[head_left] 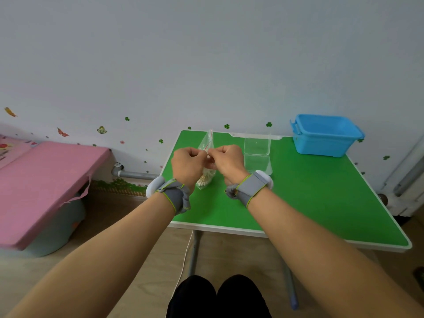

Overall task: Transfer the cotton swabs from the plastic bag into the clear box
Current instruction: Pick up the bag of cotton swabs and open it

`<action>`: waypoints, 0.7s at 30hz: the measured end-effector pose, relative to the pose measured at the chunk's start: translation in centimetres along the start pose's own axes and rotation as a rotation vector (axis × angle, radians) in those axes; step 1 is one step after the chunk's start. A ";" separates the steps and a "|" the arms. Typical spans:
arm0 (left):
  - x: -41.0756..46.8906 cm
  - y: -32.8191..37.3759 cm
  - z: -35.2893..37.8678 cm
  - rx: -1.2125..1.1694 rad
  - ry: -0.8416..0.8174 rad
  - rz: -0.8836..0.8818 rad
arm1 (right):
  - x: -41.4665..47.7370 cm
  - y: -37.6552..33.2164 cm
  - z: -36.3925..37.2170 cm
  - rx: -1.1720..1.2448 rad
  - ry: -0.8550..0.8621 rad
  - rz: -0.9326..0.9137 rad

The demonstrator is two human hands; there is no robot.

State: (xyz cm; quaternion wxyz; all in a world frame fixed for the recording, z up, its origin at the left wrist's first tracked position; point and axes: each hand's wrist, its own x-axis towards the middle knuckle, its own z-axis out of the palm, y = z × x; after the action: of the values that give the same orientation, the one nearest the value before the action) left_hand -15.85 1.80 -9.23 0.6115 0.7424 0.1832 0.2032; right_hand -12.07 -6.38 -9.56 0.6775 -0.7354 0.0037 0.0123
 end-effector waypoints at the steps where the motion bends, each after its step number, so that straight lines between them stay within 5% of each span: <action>1: 0.1 0.0 -0.1 -0.004 0.015 -0.014 | 0.0 0.0 0.0 -0.012 -0.003 0.001; 16: 1.2 0.5 -1.0 0.160 0.197 0.148 | 0.3 -0.9 -1.1 -0.047 0.199 -0.100; 21: 0.0 2.3 -0.5 0.209 0.148 0.466 | 0.1 -1.6 -1.0 -0.157 0.197 -0.160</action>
State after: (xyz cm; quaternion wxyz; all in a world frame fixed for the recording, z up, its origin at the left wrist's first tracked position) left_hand -16.07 1.81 -6.87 0.4531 0.8070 0.0716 0.3720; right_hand -11.89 -7.27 -7.85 0.6129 -0.7819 0.0105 -0.1138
